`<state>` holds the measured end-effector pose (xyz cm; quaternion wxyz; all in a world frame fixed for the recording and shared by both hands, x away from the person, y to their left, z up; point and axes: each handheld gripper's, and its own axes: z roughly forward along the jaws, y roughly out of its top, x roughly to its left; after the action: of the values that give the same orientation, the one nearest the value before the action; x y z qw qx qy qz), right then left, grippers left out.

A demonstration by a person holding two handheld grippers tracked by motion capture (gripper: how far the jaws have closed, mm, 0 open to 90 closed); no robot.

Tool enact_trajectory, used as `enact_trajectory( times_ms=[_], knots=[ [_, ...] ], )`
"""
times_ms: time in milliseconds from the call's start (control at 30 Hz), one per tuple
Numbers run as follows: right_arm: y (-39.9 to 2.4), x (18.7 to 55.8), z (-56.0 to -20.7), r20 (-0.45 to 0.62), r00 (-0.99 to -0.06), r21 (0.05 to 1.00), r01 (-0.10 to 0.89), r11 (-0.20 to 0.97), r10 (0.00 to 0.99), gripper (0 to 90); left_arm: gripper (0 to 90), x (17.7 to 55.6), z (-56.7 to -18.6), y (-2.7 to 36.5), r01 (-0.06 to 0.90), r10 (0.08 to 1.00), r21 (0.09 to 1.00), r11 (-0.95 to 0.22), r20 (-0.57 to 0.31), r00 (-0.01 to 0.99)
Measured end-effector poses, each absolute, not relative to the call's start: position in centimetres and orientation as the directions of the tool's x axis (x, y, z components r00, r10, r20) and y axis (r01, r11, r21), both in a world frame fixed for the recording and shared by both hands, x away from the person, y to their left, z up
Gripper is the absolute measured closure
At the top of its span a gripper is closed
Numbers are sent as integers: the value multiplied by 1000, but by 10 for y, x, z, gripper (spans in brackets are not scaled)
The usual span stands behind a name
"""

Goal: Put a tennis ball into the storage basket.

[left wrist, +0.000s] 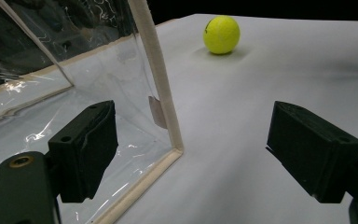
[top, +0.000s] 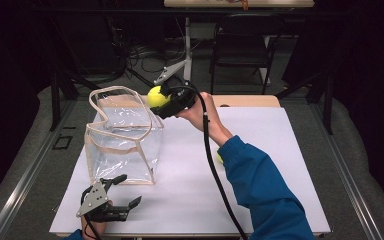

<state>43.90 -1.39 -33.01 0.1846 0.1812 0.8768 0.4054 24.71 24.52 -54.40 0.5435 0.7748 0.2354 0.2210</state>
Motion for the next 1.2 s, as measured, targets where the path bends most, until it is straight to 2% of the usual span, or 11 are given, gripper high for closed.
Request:
enact_trajectory(
  times_ms=[1200],
  knots=[
    [25,435,-334,-153,-899,793,136,594,410,262,161,246,-543,245,120,599,947,-298,87,796]
  ],
)
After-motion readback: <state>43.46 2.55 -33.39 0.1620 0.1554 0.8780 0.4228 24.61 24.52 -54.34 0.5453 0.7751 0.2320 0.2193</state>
